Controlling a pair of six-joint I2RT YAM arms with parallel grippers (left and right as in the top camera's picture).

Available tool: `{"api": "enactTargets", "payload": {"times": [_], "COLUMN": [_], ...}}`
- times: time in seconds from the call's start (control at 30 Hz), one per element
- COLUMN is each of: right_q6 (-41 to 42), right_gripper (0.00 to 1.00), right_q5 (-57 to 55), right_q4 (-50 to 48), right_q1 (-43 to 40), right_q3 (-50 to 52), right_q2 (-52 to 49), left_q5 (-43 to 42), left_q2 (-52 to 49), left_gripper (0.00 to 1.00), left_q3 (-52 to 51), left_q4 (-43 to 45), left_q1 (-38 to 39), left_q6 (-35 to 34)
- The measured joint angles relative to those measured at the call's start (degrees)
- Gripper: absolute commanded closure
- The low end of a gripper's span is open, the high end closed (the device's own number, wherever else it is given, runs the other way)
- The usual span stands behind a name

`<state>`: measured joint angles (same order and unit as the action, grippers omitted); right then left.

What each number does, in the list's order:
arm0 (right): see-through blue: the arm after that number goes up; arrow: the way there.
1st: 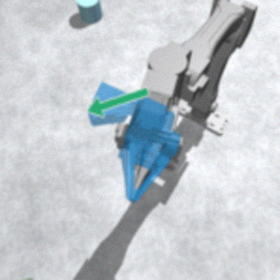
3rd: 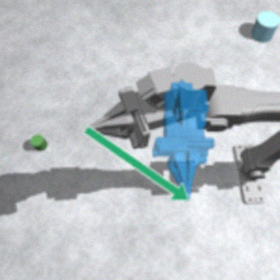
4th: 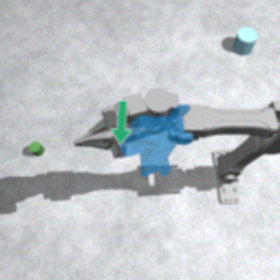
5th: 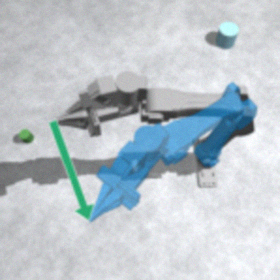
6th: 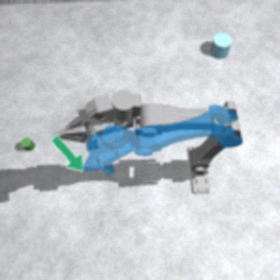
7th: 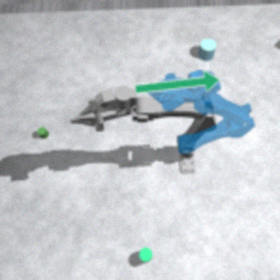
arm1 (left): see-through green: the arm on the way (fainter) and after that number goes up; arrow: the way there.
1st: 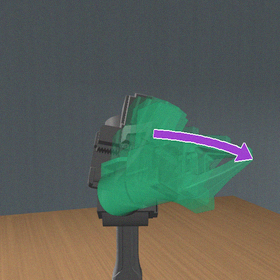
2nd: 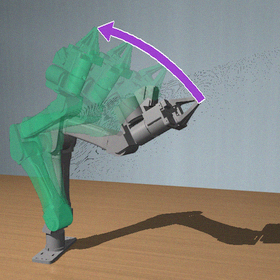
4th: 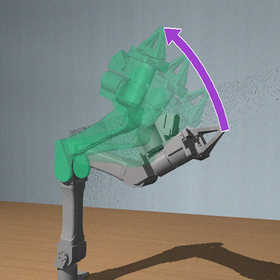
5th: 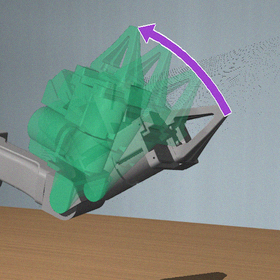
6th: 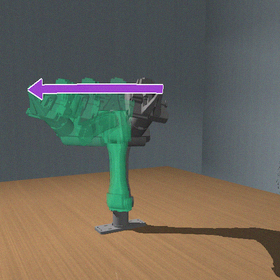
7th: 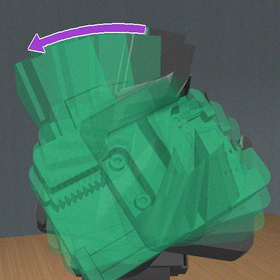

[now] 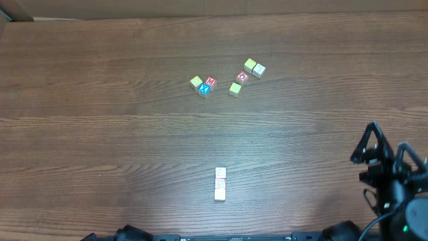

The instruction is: Flip 3 blocks

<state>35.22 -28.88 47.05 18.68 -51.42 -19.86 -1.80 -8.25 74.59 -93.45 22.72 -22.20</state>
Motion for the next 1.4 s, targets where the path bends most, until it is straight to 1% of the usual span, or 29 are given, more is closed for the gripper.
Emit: {"api": "enactTargets", "payload": {"times": [0.1,0.2,0.3,0.43,0.57,0.73,0.9,1.03,1.2,1.4], "right_q6": [-0.4,-0.6,-0.7,-0.8,-2.1,-6.1,-10.0,-15.8,-25.4,-29.9], "right_gripper": [0.0,0.0,0.0,0.0,0.0,0.0,0.0,0.0,0.0,0.0], "right_q5": [2.9,8.5,13.8,18.4,19.9,20.4,21.0,22.7,27.0,28.8], "right_q4": [-5.4,-15.8,-25.9,-37.4,-42.8,-43.3,-43.1,-42.5,-42.0,-41.9], "right_q1": [-2.6,-6.5,-8.9,-9.8,-11.4,-14.0,-14.2,-14.2,-14.2,-14.2], "right_q3": [9.5,22.0,32.2,43.1,46.9,48.7,49.7,50.4,50.4,50.4], "right_q2": [7.5,13.5,16.5,17.2,17.7,18.9,19.0,19.0,19.0,19.0], "left_q5": [-0.2,-0.2,-0.2,-0.2,-0.2,-0.2,-0.2,-0.2,-0.2,-0.2], "left_q2": [0.0,0.0,0.0,0.0,0.0,0.0,0.0,0.0,0.0,0.0], "left_gripper": [0.0,0.0,0.0,0.0,0.0,0.0,0.0,0.0,0.0,0.0], "left_q3": [0.0,0.0,0.0,0.0,0.0,0.0,0.0,0.0,0.0,0.0], "left_q4": [0.0,0.0,0.0,0.0,0.0,0.0,0.0,0.0,0.0,0.0], "left_q1": [0.0,0.0,0.0,0.0,0.0,0.0,0.0,0.0,0.0,0.0], "left_q6": [0.0,0.0,0.0,-0.2,-0.2,-0.2,-0.2,-0.2,-0.2,-0.2]}}
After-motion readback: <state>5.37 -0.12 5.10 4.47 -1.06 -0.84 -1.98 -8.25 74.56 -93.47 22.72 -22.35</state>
